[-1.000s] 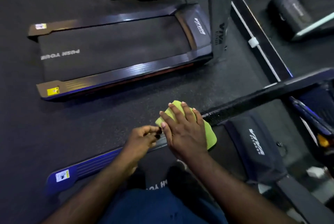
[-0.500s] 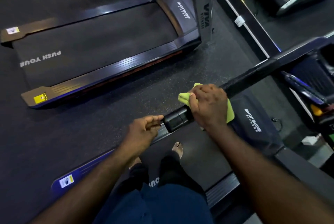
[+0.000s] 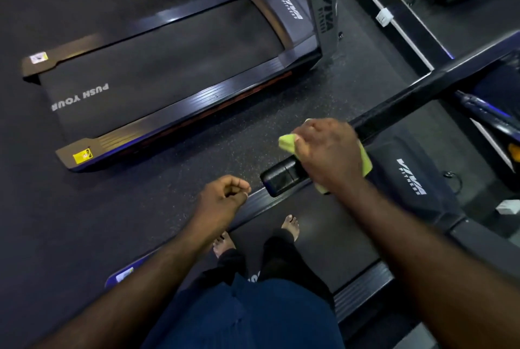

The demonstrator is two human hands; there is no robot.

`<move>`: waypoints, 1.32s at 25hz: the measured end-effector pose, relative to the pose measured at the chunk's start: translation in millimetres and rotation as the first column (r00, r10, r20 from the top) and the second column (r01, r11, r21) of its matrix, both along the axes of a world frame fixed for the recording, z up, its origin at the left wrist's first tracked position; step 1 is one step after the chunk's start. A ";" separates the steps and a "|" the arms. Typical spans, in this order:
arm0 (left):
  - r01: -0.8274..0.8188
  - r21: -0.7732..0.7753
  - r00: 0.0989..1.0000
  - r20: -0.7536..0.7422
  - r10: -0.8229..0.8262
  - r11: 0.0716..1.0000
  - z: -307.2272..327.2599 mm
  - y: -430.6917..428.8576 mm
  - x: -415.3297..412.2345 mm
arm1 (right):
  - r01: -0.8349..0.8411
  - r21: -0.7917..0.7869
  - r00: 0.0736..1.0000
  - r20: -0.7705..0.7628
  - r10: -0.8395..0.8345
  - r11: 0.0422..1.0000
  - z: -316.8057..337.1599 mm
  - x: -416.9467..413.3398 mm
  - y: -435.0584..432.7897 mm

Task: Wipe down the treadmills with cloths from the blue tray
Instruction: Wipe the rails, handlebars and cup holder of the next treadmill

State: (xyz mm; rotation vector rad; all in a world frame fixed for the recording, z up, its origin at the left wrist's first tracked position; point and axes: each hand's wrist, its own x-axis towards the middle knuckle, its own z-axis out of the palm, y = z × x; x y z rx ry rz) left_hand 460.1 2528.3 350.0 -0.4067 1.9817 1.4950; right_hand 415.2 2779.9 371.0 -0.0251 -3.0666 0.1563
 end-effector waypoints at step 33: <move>-0.481 -0.045 0.876 0.014 0.482 0.876 12.7 47.3 3.0 | -0.454 0.073 0.758 0.557 0.341 0.888 27.9 37.5 -45.6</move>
